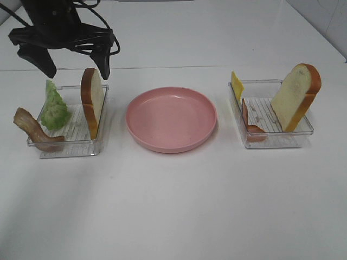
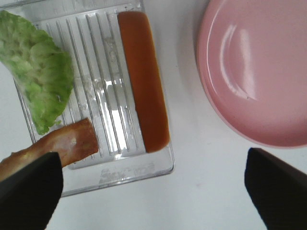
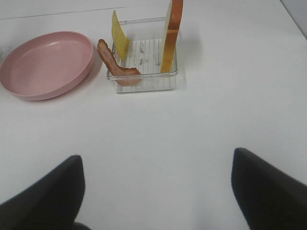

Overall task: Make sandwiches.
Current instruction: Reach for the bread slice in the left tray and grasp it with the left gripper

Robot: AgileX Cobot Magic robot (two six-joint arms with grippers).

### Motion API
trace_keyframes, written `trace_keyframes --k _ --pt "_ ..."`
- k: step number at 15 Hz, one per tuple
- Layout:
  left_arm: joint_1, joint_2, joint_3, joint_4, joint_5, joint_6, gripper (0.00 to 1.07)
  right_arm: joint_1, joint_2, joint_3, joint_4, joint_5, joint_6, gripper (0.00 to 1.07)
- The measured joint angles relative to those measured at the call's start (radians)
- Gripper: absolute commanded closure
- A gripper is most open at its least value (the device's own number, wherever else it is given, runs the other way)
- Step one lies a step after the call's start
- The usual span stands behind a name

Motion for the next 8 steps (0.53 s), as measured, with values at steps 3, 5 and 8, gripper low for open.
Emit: trace_keyframes --k 3,5,8 --pt "0.0 0.075 -0.06 0.005 0.001 -0.01 0.14 0.0 0.0 0.0 0.0 0.0 0.0 0.29" --pt "0.0 0.111 -0.069 0.006 -0.022 -0.013 0.2 0.0 0.0 0.0 0.0 0.0 0.0 0.29" --pt "0.0 0.135 -0.069 0.007 -0.026 -0.013 0.34 0.0 0.0 0.0 0.0 0.0 0.0 0.29"
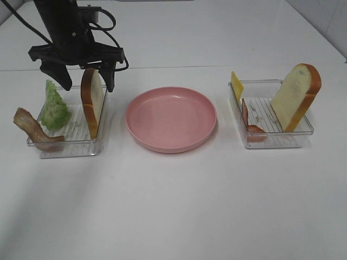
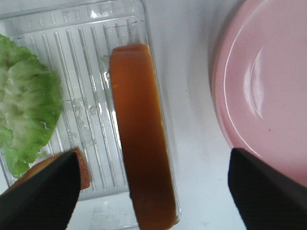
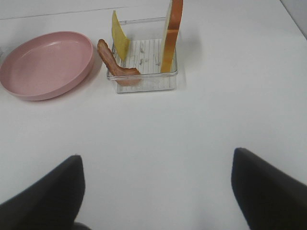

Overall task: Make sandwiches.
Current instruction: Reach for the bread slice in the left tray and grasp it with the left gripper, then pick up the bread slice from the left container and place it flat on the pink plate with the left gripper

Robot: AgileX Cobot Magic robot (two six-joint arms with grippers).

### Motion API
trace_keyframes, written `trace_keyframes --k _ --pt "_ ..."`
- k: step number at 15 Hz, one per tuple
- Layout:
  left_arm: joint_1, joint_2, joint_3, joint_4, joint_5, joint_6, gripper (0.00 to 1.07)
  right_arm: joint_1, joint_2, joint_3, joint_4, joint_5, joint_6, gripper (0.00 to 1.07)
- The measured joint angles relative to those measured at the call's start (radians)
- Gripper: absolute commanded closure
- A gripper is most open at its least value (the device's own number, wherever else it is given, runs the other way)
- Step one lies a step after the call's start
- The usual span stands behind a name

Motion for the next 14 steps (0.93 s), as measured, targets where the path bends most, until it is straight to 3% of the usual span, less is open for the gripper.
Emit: trace_keyframes --k 4,5,6,8,11,14 --pt "0.0 0.024 0.0 0.003 -0.001 0.0 0.61 0.0 0.0 0.0 0.0 0.0 0.0 0.29" --pt "0.0 0.026 0.0 0.008 -0.001 -0.001 0.7 0.0 0.0 0.0 0.0 0.0 0.0 0.29" --pt "0.0 0.027 -0.004 0.013 -0.002 -0.001 0.88 0.0 0.0 0.0 0.0 0.0 0.0 0.29" --pt "0.0 0.027 -0.006 0.025 -0.002 -0.001 1.07 0.0 0.0 0.0 0.0 0.0 0.0 0.29" --pt "0.0 0.027 -0.037 0.025 0.015 -0.001 1.07 0.0 0.0 0.0 0.0 0.0 0.0 0.29" --pt "0.0 0.002 -0.16 0.001 0.069 0.0 1.07 0.0 0.0 0.0 0.0 0.0 0.0 0.29"
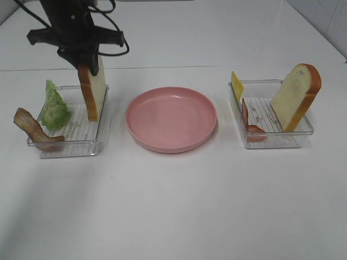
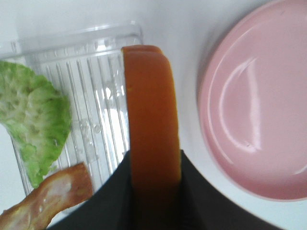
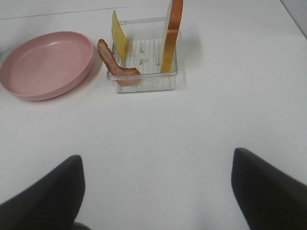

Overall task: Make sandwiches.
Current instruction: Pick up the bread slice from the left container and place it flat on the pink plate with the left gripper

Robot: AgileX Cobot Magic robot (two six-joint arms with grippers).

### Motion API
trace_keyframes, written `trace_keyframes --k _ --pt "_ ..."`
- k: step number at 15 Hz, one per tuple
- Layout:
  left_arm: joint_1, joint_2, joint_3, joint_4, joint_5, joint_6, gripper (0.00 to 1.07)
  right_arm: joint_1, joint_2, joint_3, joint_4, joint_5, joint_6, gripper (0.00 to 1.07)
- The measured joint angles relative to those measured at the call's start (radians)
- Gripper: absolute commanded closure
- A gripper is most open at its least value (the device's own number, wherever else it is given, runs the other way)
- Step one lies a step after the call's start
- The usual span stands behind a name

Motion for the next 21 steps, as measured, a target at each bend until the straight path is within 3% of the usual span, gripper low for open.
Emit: trace_keyframes --k 3,5,7,11,13,19,20,21 --pt "0.0 -0.039 -0.084 -0.163 -0.001 0.046 1.07 0.0 0.0 0.0 0.0 0.0 0.0 0.29" --pt "0.003 -0.041 -0.091 -0.307 0.0 0.111 1.07 0.0 0.0 0.0 0.0 0.0 0.0 0.29" --pt "0.003 -0.021 -0.091 -0.391 -0.004 0.139 1.07 0.0 0.0 0.0 0.0 0.0 0.0 0.29" --pt "0.003 0.103 -0.091 -0.603 -0.019 0.223 1.07 0.0 0.0 0.0 0.0 0.0 0.0 0.29" --pt "0.003 0.209 -0.091 -0.703 -0.043 0.236 1.07 0.0 0.0 0.0 0.0 0.0 0.0 0.29" --pt "0.003 0.299 -0.091 -0.774 -0.143 0.239 1.07 0.0 0.0 0.0 0.0 0.0 0.0 0.29" --pt "0.003 0.302 -0.091 -0.774 -0.145 0.239 1.05 0.0 0.0 0.0 0.0 0.0 0.0 0.29" --pt "0.003 0.302 -0.091 -0.775 -0.145 0.239 0.96 0.0 0.0 0.0 0.0 0.0 0.0 0.29"
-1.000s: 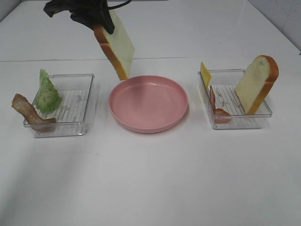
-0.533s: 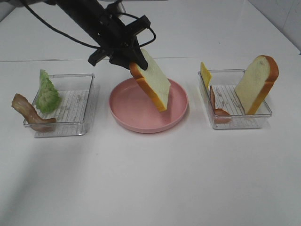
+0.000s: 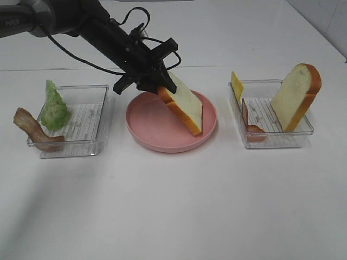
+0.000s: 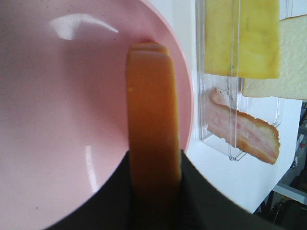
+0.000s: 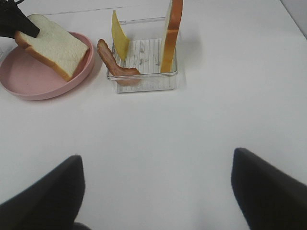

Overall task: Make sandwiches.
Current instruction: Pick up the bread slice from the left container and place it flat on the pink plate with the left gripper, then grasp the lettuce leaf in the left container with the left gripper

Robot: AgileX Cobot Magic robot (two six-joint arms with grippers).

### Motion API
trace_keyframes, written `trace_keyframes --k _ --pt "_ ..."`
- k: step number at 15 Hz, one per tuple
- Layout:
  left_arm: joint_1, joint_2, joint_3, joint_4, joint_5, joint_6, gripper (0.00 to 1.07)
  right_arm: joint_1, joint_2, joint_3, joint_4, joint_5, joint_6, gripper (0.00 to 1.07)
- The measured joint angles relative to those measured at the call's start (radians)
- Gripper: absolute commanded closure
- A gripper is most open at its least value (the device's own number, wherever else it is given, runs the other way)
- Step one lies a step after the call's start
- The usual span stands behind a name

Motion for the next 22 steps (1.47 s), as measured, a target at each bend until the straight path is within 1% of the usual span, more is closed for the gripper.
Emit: trace_keyframes --k 1,2,3,4,6,7,8,9,10,11,12,15,16,17,18,19,20,22 --pt "0.0 0.0 0.0 -0.003 0.0 0.0 0.79 0.0 0.0 0.0 0.0 0.0 0.0 0.29" --pt "0.0 0.0 0.0 -0.005 0.001 0.0 0.59 0.0 0.0 0.0 0.0 0.0 0.0 0.29" --pt "0.0 0.0 0.0 -0.005 0.007 0.004 0.43 0.0 0.0 0.0 0.0 0.0 0.0 0.29" --pt "0.0 0.0 0.0 -0.005 0.019 0.021 0.34 0.0 0.0 0.0 0.0 0.0 0.0 0.29" --pt "0.0 0.0 0.0 -0.001 0.049 0.071 0.32 0.0 0.0 0.0 0.0 0.0 0.0 0.29" --pt "0.0 -0.001 0.0 0.009 0.053 0.078 0.32 0.0 0.0 0.0 0.0 0.0 0.0 0.29" --pt "-0.002 -0.01 -0.008 0.071 0.056 0.091 0.32 0.0 0.0 0.0 0.0 0.0 0.0 0.29" --pt "-0.004 -0.013 -0.014 0.107 0.057 0.091 0.32 0.0 0.0 0.0 0.0 0.0 0.0 0.29" --pt "-0.012 -0.025 -0.049 0.219 0.072 0.079 0.32 0.0 0.0 0.0 0.0 0.0 0.0 0.29" --pt "-0.019 -0.027 -0.077 0.295 0.091 0.061 0.32 0.0 0.0 0.0 0.0 0.0 0.0 0.29" --pt "-0.029 -0.027 -0.105 0.343 0.111 0.038 0.32 0.0 0.0 0.0 0.0 0.0 0.0 0.29" --pt "-0.043 -0.027 -0.191 0.437 0.141 -0.04 0.32 0.0 0.0 0.0 0.0 0.0 0.0 0.29" --pt "-0.043 -0.033 -0.231 0.49 0.141 -0.096 0.32 0.0 0.0 0.0 0.0 0.0 0.0 0.29" --pt "-0.042 -0.044 -0.243 0.513 0.142 -0.136 0.32 0.0 0.0 0.0 0.0 0.0 0.0 0.29" --pt "-0.042 -0.059 -0.246 0.536 0.142 -0.164 0.32 0.0 0.0 0.0 0.0 0.0 0.0 0.29" --pt "-0.041 -0.065 -0.247 0.547 0.142 -0.175 0.32 0.0 0.0 0.0 0.0 0.0 0.0 0.29" --pt "-0.032 -0.1 -0.247 0.594 0.143 -0.187 0.32 0.0 0.0 0.0 0.0 0.0 0.0 0.29" --pt "0.001 -0.143 -0.247 0.624 0.143 -0.191 0.32 0.0 0.0 0.0 0.0 0.0 0.0 0.29"
